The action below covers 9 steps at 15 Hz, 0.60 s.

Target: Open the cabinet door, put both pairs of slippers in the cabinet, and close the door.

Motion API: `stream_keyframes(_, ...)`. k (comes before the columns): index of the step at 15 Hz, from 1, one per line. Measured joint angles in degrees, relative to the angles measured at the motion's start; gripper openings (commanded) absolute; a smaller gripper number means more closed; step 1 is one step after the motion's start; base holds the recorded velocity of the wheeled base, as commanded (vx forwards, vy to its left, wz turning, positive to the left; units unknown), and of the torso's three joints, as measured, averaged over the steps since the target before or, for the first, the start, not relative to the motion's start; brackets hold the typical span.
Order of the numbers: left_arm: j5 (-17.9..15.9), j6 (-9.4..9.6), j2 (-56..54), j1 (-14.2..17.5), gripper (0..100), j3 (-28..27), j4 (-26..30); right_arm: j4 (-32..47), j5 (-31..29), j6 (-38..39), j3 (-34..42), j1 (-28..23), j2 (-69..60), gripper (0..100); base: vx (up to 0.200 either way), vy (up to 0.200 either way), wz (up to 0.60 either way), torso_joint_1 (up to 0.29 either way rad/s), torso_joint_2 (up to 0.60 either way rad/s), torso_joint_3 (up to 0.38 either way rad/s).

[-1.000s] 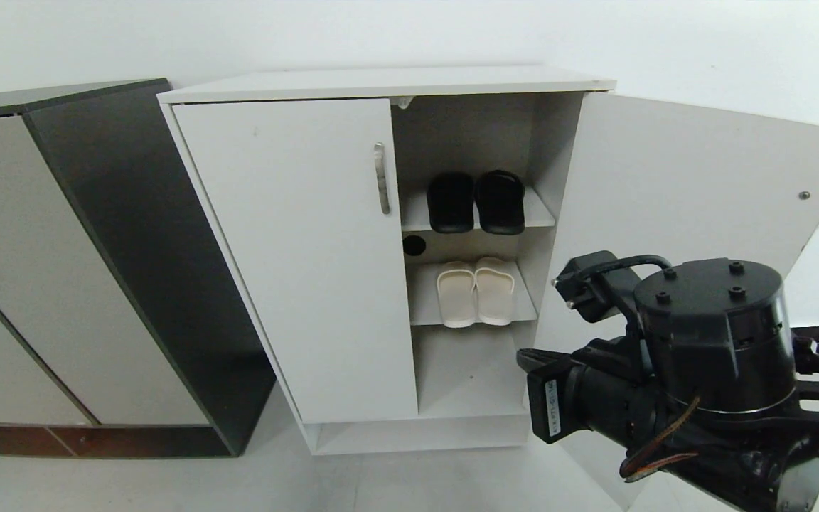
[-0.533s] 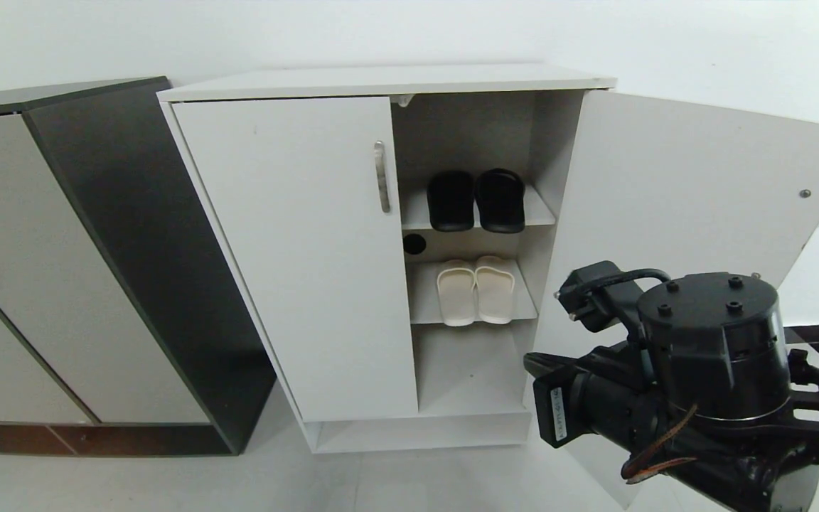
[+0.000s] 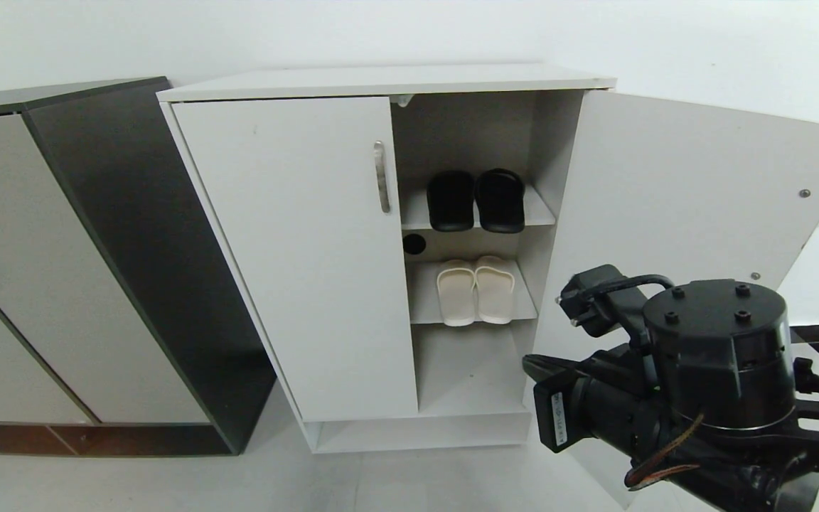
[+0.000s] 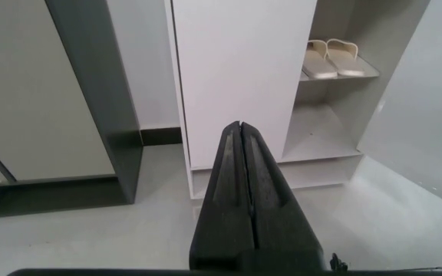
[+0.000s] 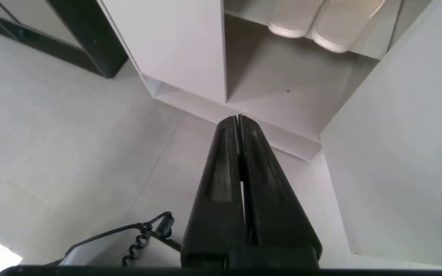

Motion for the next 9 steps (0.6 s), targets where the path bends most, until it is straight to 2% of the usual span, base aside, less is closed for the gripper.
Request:
stream_keyframes(5, 0.00, 0.00, 0.00, -0.02, 0, 0.00, 0.00, 0.00, 0.28, -0.02, 0.62, 0.00, 0.01, 0, 0.000, 0.000, 0.00, 0.000, 0.00, 0.000)
stream_keyframes(7, -0.02, 0.00, 0.00, 0.00, 0, 0.00, 0.02, 0.09, 0.30, -0.02, 0.83, 0.00, 0.04, 0, 0.000, 0.000, 0.00, 0.017, -0.20, -0.188)
stream_keyframes(9, 0.00, 0.00, 0.00, -0.02, 0, 0.00, 0.07, 0.06, 0.34, -0.02, 0.83, 0.01, 0.04, 0, 0.000, 0.000, 0.00, 0.027, -0.18, -0.327)
